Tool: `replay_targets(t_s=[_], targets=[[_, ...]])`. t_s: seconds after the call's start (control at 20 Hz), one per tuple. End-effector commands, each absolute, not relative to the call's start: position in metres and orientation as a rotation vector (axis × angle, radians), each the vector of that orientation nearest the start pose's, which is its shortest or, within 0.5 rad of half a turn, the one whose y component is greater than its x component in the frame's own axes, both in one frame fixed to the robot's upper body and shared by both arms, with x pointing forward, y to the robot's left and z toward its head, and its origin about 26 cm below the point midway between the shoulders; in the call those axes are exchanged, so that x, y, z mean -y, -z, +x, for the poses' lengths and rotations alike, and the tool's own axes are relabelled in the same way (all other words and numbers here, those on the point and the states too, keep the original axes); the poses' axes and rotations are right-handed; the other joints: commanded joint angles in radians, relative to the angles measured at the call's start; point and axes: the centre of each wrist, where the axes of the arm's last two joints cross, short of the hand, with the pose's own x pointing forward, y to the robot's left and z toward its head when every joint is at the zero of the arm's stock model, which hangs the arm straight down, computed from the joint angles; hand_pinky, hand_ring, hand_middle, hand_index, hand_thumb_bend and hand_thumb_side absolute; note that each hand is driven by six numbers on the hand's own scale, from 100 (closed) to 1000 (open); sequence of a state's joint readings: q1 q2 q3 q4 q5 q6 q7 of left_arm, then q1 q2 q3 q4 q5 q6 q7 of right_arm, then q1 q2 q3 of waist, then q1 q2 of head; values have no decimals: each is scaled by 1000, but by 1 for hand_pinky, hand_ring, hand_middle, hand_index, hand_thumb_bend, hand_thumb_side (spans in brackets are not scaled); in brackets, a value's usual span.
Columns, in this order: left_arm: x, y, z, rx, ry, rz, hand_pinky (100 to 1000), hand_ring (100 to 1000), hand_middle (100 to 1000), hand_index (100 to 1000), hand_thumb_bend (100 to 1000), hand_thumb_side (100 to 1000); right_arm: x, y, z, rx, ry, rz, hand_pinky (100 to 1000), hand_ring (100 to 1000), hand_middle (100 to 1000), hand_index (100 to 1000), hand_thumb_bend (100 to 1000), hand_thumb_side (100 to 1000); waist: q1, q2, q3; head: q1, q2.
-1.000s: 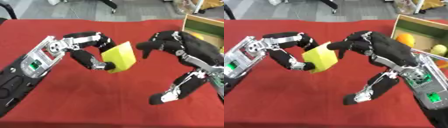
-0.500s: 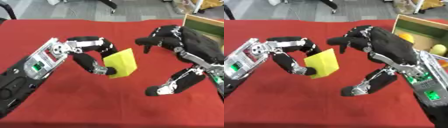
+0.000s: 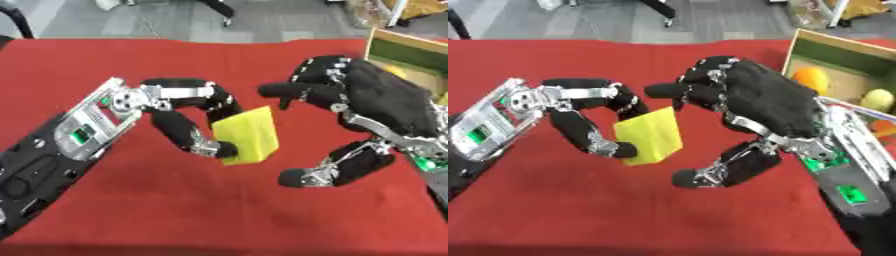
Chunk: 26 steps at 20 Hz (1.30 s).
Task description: Pick up the objects with one hand, pass them to the other hand, and then place them into the box on the other side of the table.
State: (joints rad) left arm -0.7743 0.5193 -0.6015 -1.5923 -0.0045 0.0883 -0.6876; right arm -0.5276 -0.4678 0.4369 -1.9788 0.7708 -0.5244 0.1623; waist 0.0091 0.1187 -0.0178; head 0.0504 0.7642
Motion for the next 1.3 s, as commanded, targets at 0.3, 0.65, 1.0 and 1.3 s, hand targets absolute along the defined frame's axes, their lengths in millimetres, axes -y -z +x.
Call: replay_targets(t_s=[0.3, 0.65, 1.0, 1.3], targets=[[-139, -216, 364, 1541, 1771, -270, 633, 565, 531, 688, 295, 458, 157, -220, 293, -2397, 1779, 510, 615, 587, 528, 914, 535, 421, -2, -28, 2, -2, 6], [-134, -223, 358, 1551, 1790, -299, 632, 563, 530, 688, 292, 461, 157, -220, 292, -2376, 1802, 519, 616, 587, 530, 911, 528, 417, -1, -28, 2, -2, 6], [-133, -226, 354, 1541, 1810, -307, 633, 564, 532, 689, 291, 462, 159, -220, 293, -2376, 1807, 589, 620, 588, 531, 902, 499, 402, 0, -27, 2, -1, 6], [-136, -226, 354, 1527, 1814, -291, 633, 564, 532, 689, 292, 461, 165, -217, 293, -2341, 1831, 694, 623, 585, 506, 894, 493, 403, 0, -26, 1, 0, 6]])
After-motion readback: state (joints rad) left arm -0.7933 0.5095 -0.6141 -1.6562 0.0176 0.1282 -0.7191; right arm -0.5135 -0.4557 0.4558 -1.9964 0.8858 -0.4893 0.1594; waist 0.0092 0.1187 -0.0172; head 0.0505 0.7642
